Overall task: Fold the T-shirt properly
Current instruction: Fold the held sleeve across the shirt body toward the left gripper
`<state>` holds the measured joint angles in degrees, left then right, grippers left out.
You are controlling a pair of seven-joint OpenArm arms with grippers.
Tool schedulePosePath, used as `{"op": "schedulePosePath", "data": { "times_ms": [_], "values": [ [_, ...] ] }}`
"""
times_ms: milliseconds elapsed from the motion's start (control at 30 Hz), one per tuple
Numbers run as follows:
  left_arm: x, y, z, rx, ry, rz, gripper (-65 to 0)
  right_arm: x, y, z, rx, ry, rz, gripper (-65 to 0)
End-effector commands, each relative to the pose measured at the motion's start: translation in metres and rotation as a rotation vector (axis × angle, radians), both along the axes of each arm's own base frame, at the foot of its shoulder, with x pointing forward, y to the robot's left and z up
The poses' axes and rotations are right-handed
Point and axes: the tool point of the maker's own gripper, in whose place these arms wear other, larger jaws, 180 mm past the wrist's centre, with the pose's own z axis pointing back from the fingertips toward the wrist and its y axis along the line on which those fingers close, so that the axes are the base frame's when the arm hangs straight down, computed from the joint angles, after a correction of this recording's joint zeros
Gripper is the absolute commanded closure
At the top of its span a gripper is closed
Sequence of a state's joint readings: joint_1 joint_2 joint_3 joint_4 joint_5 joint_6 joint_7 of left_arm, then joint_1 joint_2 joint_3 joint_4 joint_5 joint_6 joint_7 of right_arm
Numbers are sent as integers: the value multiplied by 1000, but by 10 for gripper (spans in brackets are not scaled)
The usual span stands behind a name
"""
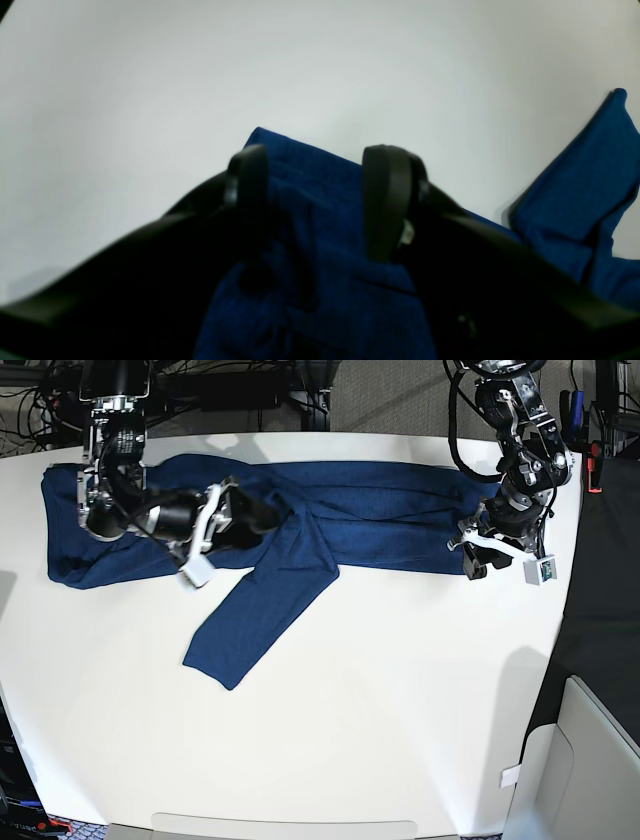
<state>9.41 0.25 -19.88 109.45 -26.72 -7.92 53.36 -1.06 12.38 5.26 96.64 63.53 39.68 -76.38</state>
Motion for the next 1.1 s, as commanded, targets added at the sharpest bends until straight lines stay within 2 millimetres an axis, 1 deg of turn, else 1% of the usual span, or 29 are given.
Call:
{"op": "schedulePosePath", "data": {
  "times_ms": [0,100,200,300,367,433,500,567,700,733,967,1067],
  "values": [
    [7,1,13,11,-49,-3,-293,12,-11,16,12,-58,-28,-331],
    [7,-2,12,4,-49,-5,-293,34,-47,28,-9,-106,-140,-331],
    [6,-4,11,-10,-49,3,-293,60,-75,36,-68,-170,-238,-331],
    [7,-6,11,-12,-49,-2,-293,87,-85,48,-149,-247,-279,-331],
    [7,-9,10,-22,-49,-1,-293,100,-85,51,-193,-274,-293,-331],
    [6,-9,10,-24,-49,2,-293,116,-89,49,-256,-283,-321,-331],
    [6,-8,11,-23,-50,5,-293,129,-94,42,-314,-276,-351,-331],
    [6,-7,11,-21,-50,7,-293,141,-93,35,-344,-271,-374,-332],
    [1,-6,7,-19,-36,6,-293,163,-96,18,-425,-248,-404,-334],
    [1,-6,7,-19,-36,6,-293,170,-96,17,-439,-248,-408,-334],
    [1,-6,6,-17,-35,6,-293,203,-90,25,-406,-300,-443,-334],
    [1,-5,6,-17,-35,8,-293,214,-88,21,-371,-280,-476,-334]
  ]
}}
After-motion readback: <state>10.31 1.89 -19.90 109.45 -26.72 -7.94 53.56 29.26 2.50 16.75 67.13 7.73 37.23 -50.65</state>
